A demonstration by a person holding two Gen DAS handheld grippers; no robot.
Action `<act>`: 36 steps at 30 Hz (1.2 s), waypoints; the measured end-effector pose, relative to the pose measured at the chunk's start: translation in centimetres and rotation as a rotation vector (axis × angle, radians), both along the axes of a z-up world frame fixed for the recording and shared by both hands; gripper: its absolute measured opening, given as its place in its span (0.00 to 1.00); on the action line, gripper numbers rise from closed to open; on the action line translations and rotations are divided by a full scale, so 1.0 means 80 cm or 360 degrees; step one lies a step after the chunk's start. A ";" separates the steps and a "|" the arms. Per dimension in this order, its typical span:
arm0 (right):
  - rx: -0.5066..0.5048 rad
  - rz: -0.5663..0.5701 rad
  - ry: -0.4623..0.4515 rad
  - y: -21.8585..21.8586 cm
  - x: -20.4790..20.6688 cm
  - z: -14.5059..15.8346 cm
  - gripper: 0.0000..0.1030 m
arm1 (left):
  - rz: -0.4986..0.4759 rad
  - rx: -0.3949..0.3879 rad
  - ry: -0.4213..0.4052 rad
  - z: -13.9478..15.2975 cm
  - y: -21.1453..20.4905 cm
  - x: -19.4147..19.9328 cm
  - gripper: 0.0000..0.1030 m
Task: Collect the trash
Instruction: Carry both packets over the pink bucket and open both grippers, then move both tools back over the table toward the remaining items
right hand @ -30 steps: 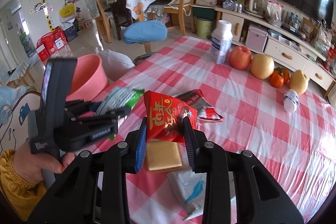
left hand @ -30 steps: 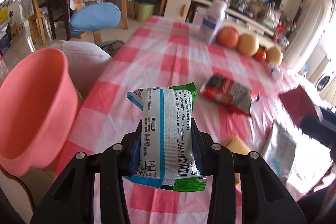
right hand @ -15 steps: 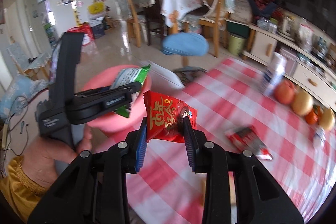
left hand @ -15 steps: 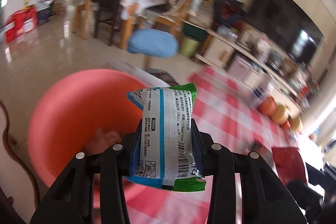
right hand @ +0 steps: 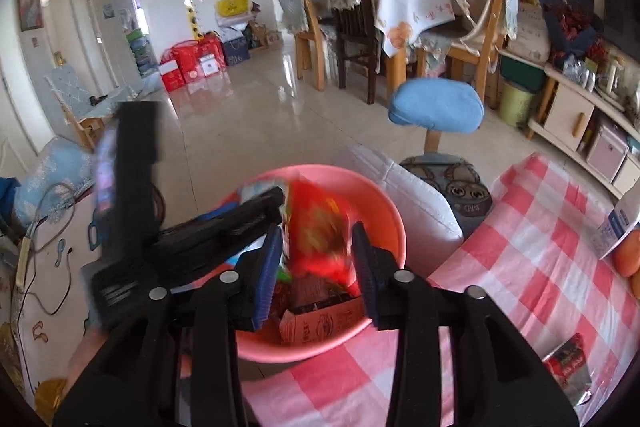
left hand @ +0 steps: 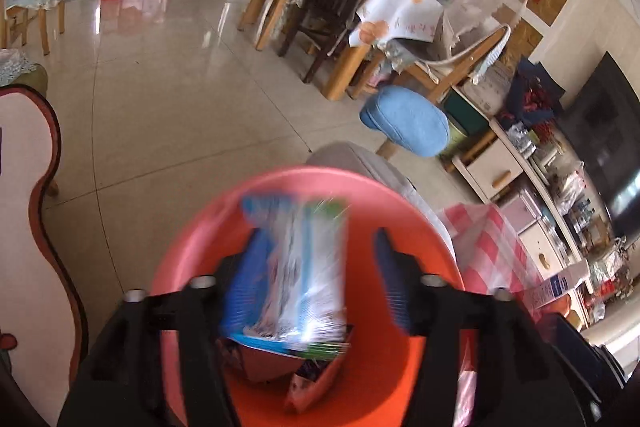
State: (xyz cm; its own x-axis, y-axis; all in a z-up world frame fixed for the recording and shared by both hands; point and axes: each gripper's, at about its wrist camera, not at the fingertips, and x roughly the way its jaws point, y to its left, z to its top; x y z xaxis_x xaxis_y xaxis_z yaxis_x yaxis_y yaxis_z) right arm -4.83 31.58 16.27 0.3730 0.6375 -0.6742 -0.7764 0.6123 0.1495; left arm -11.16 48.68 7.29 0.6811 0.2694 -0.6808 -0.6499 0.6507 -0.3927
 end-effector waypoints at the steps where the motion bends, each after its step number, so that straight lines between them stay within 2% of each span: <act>1: 0.0009 -0.0025 0.0011 -0.001 0.004 -0.002 0.52 | 0.0007 0.0026 0.0011 -0.001 0.000 0.001 0.73; 2: 0.0034 -0.0045 0.0023 -0.007 0.006 -0.002 0.56 | 0.0011 0.0048 0.0020 -0.001 0.000 0.002 0.78; 4: 0.0089 -0.0102 0.0012 -0.025 0.004 0.003 0.72 | 0.0002 0.0053 0.0013 -0.001 -0.001 0.004 0.81; 6: 0.0098 -0.0145 -0.0031 -0.043 -0.002 0.009 0.75 | 0.0008 0.0055 -0.0006 0.001 -0.005 0.002 0.88; 9: 0.0076 -0.0228 -0.0113 -0.085 -0.012 0.020 0.85 | -0.0027 0.0111 -0.0017 0.007 -0.020 0.004 0.91; 18: 0.0013 -0.0455 -0.0193 -0.205 -0.032 0.043 0.91 | -0.0263 0.0464 0.0065 0.034 -0.102 0.019 0.93; 29: 0.0079 -0.0573 -0.0292 -0.288 -0.062 0.061 0.93 | -0.0425 0.0738 0.0039 0.067 -0.198 0.022 0.93; 36: 0.0099 -0.0658 -0.0340 -0.322 -0.058 0.061 0.94 | -0.0523 0.0843 0.0038 0.073 -0.246 0.029 0.93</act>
